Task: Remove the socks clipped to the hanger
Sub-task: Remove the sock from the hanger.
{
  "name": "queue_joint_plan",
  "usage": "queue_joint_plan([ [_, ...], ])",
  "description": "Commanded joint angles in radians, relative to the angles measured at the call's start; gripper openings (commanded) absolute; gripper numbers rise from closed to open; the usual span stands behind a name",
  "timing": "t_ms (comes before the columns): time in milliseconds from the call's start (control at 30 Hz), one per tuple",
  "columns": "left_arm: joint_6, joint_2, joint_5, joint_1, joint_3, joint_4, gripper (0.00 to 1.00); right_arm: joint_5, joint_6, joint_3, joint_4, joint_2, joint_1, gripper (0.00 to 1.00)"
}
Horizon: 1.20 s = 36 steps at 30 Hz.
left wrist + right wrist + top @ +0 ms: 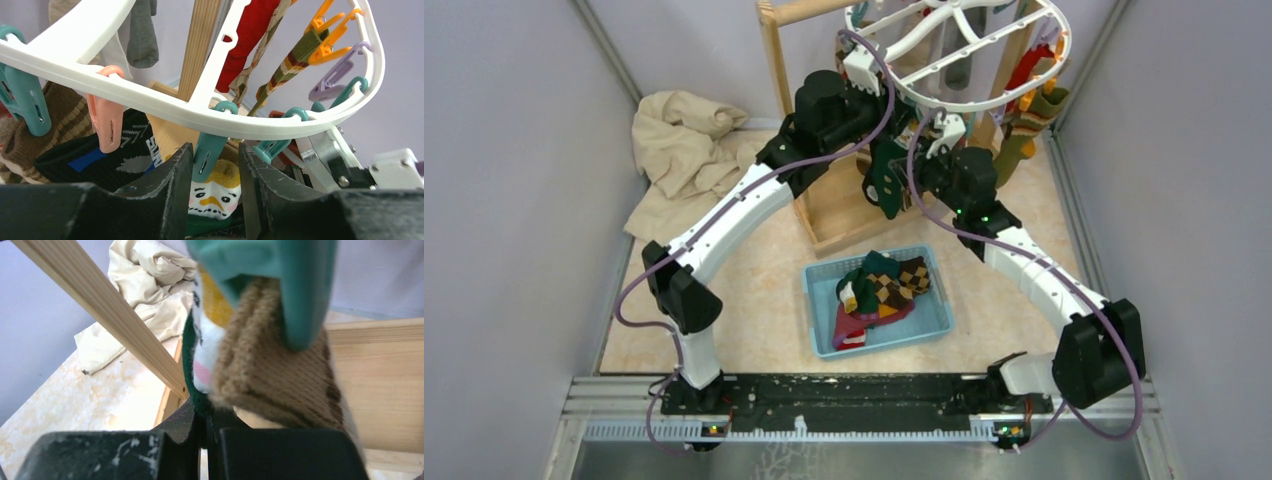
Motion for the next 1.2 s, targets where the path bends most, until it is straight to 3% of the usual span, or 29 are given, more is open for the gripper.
queue_joint_plan([
  [0, -0.022, 0.016, 0.017, 0.0, 0.033, 0.038, 0.42, 0.013, -0.03, 0.07, 0.011, -0.027, 0.032, 0.0],
  [200, -0.041, 0.035, -0.01, -0.005, 0.055, 0.034, 0.32, 0.024, -0.037, 0.089, 0.003, -0.017, 0.058, 0.0],
  [267, -0.049, 0.041, 0.001, -0.006, 0.064, 0.038, 0.33, 0.026, -0.039, 0.092, 0.003, -0.014, 0.061, 0.0],
  [467, -0.053, 0.043, 0.026, -0.008, 0.057, 0.063, 0.47, 0.029, -0.044, 0.089, -0.002, -0.018, 0.063, 0.0],
  [533, -0.062, 0.042, 0.029, -0.008, 0.055, 0.062, 0.48, 0.033, -0.044, 0.086, 0.0, -0.015, 0.062, 0.0],
  [733, -0.097, 0.031, -0.009, -0.014, 0.052, 0.037, 0.45, 0.04, -0.038, 0.077, 0.008, -0.009, 0.063, 0.0],
  [900, -0.15, 0.058, -0.049, -0.016, 0.073, 0.006, 0.35, 0.057, -0.039, 0.073, 0.007, -0.007, 0.069, 0.0],
  [1067, -0.181, 0.076, -0.086, -0.027, 0.082, -0.005, 0.34, 0.087, -0.059, 0.079, -0.012, -0.005, 0.083, 0.0],
  [1167, -0.188, 0.08, -0.11, -0.032, 0.085, -0.004, 0.39, 0.104, -0.077, 0.084, -0.028, -0.003, 0.093, 0.0],
])
